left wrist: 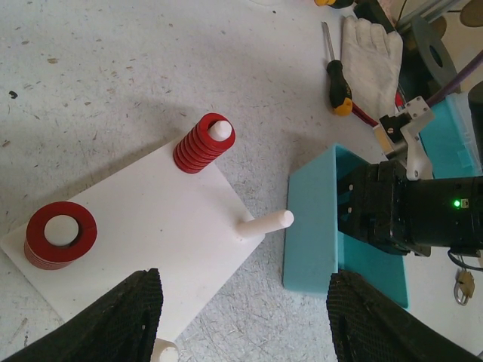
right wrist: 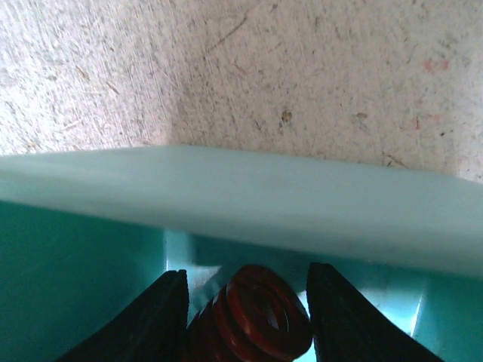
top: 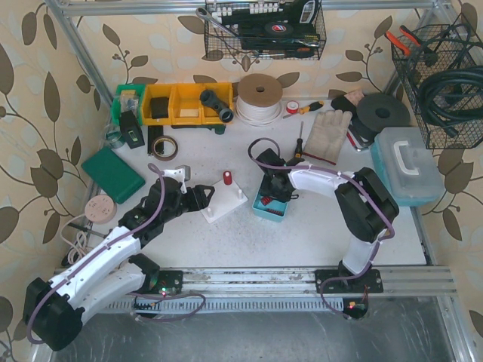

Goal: Install the large spring

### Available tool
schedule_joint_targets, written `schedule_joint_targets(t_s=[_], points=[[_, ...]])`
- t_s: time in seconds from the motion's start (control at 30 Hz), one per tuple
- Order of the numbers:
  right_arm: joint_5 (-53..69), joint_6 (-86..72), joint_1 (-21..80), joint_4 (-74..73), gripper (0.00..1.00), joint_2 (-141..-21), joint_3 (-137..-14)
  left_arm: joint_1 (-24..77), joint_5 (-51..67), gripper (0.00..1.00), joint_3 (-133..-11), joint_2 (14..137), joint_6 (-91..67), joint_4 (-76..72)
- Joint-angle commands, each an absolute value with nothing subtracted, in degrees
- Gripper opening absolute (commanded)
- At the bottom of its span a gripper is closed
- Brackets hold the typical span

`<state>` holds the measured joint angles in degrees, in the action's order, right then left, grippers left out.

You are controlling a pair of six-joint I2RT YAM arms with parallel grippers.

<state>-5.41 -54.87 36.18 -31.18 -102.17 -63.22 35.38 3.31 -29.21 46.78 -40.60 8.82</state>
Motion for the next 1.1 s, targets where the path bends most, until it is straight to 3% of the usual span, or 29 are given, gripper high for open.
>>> schedule_joint_targets(t_s=[0.0, 0.63, 1.07], points=[[-6.4, -55.6, 37.0, -33.1, 0.45, -103.3, -64.1, 35.7, 3.0, 0.64, -29.2, 46.8, -41.0, 6.4], [-4.5, -54.0, 37.2, -31.0, 0.44, -107.9, -63.9, 35.7, 2.9, 0.66, -30.6, 49.7, -41.1, 6.9], [-6.2, -51.3, 37.7, -29.7, 0.25, -107.1, -61.6, 35.7, 2.9, 0.66, -32.7, 54.3, -40.9, 7.5]])
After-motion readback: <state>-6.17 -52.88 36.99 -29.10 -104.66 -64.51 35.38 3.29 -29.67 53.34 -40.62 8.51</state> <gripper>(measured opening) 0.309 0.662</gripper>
